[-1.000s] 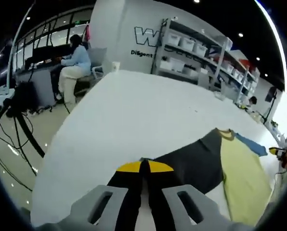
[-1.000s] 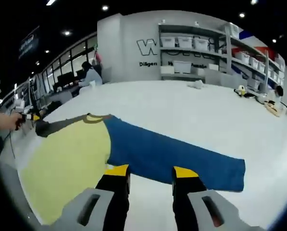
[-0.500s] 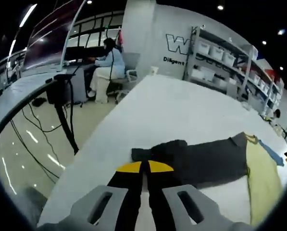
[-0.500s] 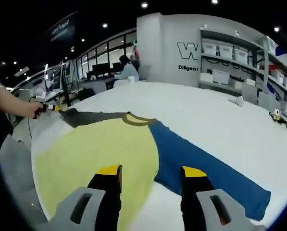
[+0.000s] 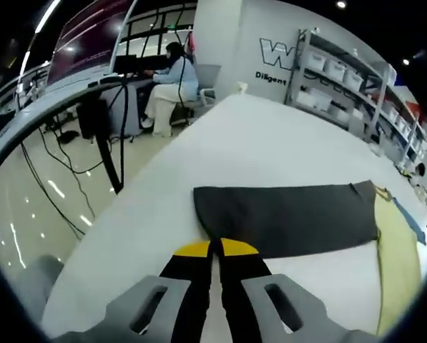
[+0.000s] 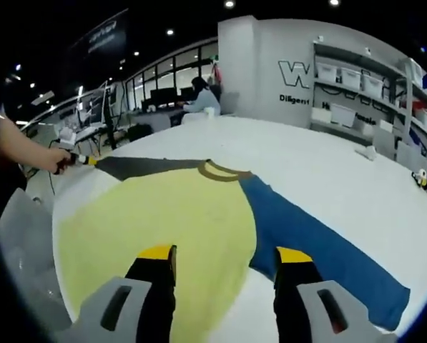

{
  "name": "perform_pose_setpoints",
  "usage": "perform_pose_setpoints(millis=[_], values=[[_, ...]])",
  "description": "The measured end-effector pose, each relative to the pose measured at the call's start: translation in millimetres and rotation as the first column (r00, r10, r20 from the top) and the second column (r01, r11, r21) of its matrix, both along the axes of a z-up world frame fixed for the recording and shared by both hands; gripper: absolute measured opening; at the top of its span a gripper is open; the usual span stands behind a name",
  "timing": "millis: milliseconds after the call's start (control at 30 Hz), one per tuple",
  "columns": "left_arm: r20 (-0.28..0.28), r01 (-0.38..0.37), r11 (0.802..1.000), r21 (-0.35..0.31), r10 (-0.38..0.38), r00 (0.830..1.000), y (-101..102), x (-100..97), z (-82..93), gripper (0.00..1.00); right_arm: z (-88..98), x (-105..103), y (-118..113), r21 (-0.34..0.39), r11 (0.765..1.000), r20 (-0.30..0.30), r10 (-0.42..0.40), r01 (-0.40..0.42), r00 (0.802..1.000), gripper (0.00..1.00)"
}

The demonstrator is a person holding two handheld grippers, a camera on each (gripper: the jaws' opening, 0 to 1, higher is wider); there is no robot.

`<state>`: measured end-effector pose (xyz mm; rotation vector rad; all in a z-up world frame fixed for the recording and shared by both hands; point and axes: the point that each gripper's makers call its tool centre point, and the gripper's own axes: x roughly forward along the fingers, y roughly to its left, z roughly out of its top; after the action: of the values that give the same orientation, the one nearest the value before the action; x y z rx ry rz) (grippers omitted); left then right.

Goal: Fold the garment on the visible template until the final outline fits inside the template.

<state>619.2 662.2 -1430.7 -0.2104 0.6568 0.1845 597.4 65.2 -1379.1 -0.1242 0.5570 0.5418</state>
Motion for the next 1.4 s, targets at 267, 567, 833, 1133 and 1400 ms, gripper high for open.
perform_pose_setpoints(millis=[267,567,833,1133,1400], values=[[-0.007,-0.004,1.0,0.003,0.004,1.0,-0.4,-3.6,0.4,0.02,-8.4,-7.0,-10.0,-0.01,1.0,-0.01,-0.003,0.003,1.0,0.54],[-0.02,-0.004,1.0,0.001,0.004,1.0,-1.8,-11.9,1.6,0.03,-12.9,-18.1,-25.5,-0.016,1.0,-0.02,-0.026,0.026,0.999,0.55],[-0.025,0.003,1.0,-0.009,-0.003,1.0,-2.5,-20.1,0.4,0.03,-23.2,-34.5,-18.8,-0.024,1.0,-0.039,-0.009,0.008,0.999,0.57],[0.01,0.119,0.992,-0.029,-0.119,0.993,-36.9,-38.6,20.5,0.05,-37.6,-65.6,5.3,-0.044,0.995,-0.069,0.081,-0.084,0.994,0.59],[0.029,0.375,0.914,-0.155,-0.375,0.926,-131.6,-75.8,21.3,0.11,-54.0,-104.4,19.9,-0.082,0.981,-0.101,0.168,-0.177,0.981,0.59]])
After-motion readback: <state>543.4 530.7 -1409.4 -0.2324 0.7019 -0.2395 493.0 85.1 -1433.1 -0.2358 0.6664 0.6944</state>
